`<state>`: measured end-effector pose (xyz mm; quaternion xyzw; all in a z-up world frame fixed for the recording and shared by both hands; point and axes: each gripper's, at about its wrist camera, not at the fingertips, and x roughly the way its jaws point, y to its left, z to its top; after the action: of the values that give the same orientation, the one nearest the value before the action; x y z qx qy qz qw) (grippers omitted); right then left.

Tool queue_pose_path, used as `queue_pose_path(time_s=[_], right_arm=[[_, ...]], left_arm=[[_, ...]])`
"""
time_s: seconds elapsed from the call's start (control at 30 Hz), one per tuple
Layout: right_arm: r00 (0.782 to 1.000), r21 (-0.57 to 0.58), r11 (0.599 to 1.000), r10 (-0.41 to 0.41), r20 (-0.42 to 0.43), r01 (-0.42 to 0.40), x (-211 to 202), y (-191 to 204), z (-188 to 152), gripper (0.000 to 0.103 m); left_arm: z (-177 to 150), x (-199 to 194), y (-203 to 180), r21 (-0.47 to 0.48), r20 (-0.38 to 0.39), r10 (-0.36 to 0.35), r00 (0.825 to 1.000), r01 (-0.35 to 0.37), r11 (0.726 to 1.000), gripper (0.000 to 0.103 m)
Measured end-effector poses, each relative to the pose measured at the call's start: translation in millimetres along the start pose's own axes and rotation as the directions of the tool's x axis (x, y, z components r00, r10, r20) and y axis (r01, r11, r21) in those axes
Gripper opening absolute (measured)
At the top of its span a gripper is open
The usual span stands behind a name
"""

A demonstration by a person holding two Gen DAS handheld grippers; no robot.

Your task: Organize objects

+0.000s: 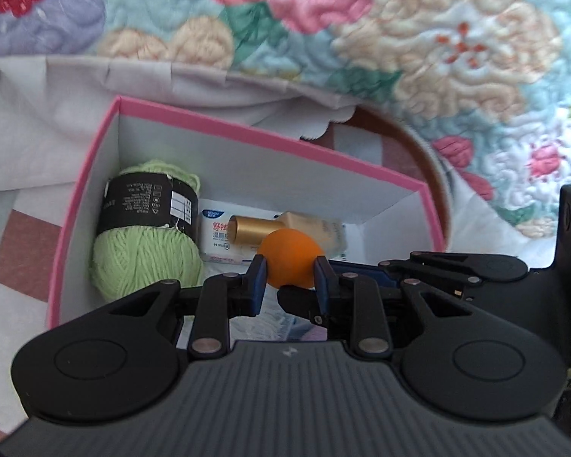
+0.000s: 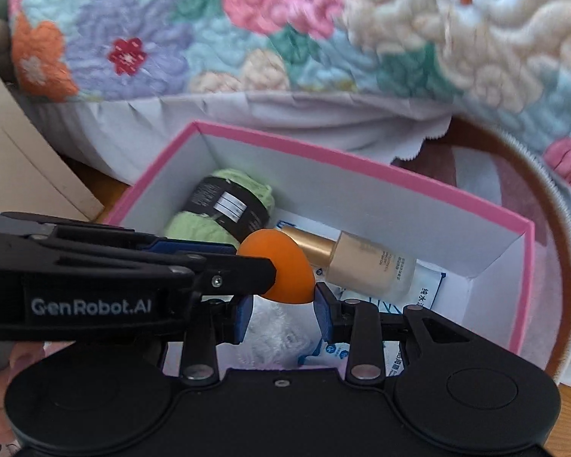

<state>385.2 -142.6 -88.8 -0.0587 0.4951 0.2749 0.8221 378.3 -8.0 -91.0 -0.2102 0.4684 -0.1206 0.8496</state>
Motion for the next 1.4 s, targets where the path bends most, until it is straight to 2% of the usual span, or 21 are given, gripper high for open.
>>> queue_pose_path(time_s=[0.2,0.37,0.43,0.5,0.63,0.73,0.8,0.87,1.07,1.4], right_arm=[[0.998,-0.001,1.0,-0.032,-0.052,0.032,25.0,-9.2,-0.6,0.04],[0.996,0.0,1.0,-0.029,-0.088,0.029,39.9,-15.2,-3.5,0.042],[0.994,0.023,1.0,-0.017,-0.104,0.019,44.2,-17.1,-4.7,0.043],[0.995,0.046,0.999,-0.009,-0.096,0.013,43.0,-19.4,-6.6,0.045],[0.999,0.072,0.997,0.016,-0.041,-0.013,23.8,-20.8,-14.1,0.06],[1.0,0.058,0.998,0.003,0.007,-0.004,4.8,-16.9,-20.7,0.062],[1.0,0.065,0.998,0.002,0.03,-0.004,-8.9,-14.2,-25.9,0.062],[0.999,0.073,0.997,0.034,0.016,-0.035,-20.7,-12.3,-29.0,0.062],[0.998,0.036,0.999,0.017,0.065,-0.02,-67.9,10.2,-38.3,0.063],[0.987,0.013,1.0,-0.016,0.163,0.014,-153.5,47.4,-60.8,0.068]], left_arm=[[-2.2,26.3,8.0,-0.04,-0.026,-0.001,1.0,0.0,0.999,0.025],[-4.5,38.7,10.9,-0.058,-0.052,0.018,0.998,-0.021,0.998,0.026],[-6.0,39.8,13.9,-0.1,-0.058,0.011,0.998,-0.016,0.995,0.027],[-6.8,33.4,13.1,-0.11,-0.04,0.003,0.999,-0.007,0.994,0.045],[-6.5,9.9,4.2,-0.07,-0.032,0.054,0.998,-0.056,0.996,0.051],[-8.2,-11.4,-3.8,-0.048,-0.032,0.104,0.994,-0.106,0.993,0.057],[-11.2,-23.0,-9.7,-0.007,-0.062,0.153,0.986,-0.154,0.988,0.059],[-13.1,-39.3,-13.7,0.03,-0.069,0.202,0.977,-0.201,0.979,0.059],[-23.9,-89.8,-21.2,0.059,-0.059,0.229,0.972,-0.226,0.972,0.061],[-40.3,-170.1,-40.4,0.086,0.006,0.252,0.968,-0.251,0.964,0.063]])
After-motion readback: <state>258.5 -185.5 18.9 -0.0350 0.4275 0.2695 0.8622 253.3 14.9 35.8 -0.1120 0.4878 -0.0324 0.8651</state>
